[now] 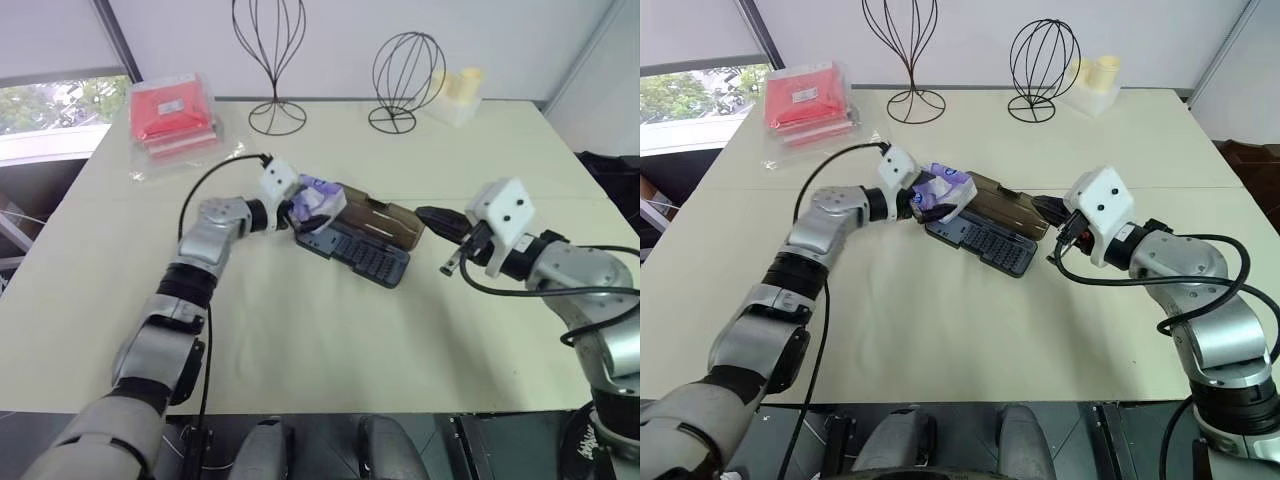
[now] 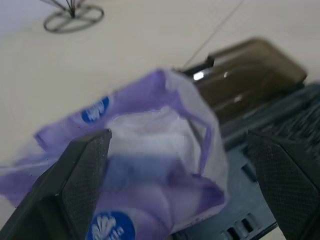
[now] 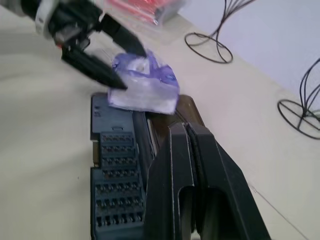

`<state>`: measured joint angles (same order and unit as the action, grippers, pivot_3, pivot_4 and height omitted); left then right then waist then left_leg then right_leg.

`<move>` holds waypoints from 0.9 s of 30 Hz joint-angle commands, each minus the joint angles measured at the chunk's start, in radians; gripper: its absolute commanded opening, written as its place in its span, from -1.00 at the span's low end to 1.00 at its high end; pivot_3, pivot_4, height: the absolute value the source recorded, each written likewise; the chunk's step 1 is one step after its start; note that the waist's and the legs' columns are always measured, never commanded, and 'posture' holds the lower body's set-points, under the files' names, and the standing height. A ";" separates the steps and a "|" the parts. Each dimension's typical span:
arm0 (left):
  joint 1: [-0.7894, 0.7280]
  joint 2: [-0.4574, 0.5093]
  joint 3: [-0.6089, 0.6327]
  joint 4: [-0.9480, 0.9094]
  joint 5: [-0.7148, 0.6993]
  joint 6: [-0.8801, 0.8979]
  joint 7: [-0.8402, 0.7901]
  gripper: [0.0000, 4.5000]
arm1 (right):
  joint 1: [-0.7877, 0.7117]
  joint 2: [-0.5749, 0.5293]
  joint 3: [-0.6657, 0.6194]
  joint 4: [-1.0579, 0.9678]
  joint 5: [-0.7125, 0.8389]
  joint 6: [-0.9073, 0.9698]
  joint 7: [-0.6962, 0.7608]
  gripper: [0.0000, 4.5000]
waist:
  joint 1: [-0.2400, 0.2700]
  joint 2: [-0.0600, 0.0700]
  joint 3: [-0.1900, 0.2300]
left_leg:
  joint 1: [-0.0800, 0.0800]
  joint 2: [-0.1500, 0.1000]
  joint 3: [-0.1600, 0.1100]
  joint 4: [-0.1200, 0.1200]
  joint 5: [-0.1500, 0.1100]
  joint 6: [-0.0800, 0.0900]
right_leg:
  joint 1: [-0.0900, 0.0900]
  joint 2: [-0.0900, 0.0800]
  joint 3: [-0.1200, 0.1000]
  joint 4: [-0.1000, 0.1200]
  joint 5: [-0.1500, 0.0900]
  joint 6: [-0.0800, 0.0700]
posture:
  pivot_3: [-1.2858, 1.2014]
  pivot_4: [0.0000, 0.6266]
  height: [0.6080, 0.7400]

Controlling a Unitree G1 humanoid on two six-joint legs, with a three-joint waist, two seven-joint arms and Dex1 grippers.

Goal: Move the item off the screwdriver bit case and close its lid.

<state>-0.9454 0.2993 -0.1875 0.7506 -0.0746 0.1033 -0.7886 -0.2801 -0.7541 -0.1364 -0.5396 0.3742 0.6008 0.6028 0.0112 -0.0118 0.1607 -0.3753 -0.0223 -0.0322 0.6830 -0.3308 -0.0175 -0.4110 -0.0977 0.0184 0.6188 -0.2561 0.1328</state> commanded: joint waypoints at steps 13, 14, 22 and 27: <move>-0.071 -0.055 0.056 0.167 0.064 -0.161 0.118 -0.99 | 0.016 0.000 -0.049 -0.069 0.005 -0.005 -0.036 -1.00 | 0.000 0.000 0.000 | 0.000 0.000 0.000 0.000 0.000 0.000 | 0.000 0.000 0.000 0.000 0.000 0.000 | 0.03 -0.52 1.00; -0.066 -0.051 0.066 0.155 0.059 -0.150 0.131 -0.99 | 0.014 0.001 -0.046 -0.067 0.005 -0.005 -0.036 -1.00 | 0.000 0.000 0.000 | 0.000 0.000 0.000 0.000 0.000 0.000 | 0.000 0.000 0.000 0.000 0.000 0.000 | 0.03 -0.52 1.00; 0.053 0.051 0.205 -0.101 0.073 -0.009 0.426 -0.99 | -0.013 0.023 0.000 -0.049 0.010 -0.008 -0.027 -1.00 | -0.014 0.000 0.000 | 0.000 0.001 -0.001 0.000 0.000 -0.001 | -0.002 0.000 0.000 0.003 0.000 0.000 | 0.03 -0.52 1.00; 0.241 0.112 0.391 -0.418 0.061 0.208 0.671 -0.99 | -0.040 0.048 0.045 -0.016 0.006 -0.024 -0.005 -1.00 | -0.027 0.000 0.000 | 0.000 0.001 -0.002 0.000 0.002 -0.003 | -0.008 -0.001 0.002 0.012 0.000 0.000 | 0.03 -0.52 1.00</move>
<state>-0.7200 0.3961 0.1439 0.4444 -0.0104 0.2583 -0.1846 -0.2988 -0.7138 -0.0923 -0.5513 0.3762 0.6005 0.5902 -0.0162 -0.0122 0.1609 -0.3757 -0.0213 -0.0343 0.6823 -0.3292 -0.0206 -0.4198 -0.0982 0.0201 0.6314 -0.2559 0.1332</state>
